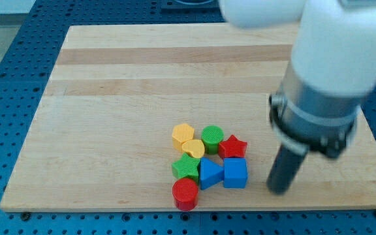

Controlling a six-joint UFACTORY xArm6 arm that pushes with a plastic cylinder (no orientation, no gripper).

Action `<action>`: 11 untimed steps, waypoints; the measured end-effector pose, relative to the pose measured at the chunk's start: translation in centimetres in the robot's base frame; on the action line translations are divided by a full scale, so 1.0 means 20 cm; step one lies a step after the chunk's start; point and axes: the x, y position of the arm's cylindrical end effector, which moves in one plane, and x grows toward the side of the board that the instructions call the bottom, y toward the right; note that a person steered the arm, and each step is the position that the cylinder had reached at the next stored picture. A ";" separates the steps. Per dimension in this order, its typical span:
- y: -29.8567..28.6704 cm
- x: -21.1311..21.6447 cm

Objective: Move the red circle to the bottom left side of the green star

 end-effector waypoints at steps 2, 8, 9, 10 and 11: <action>-0.03 0.01; -0.51 0.01; -0.55 0.01; -0.66 0.00; -0.69 -0.03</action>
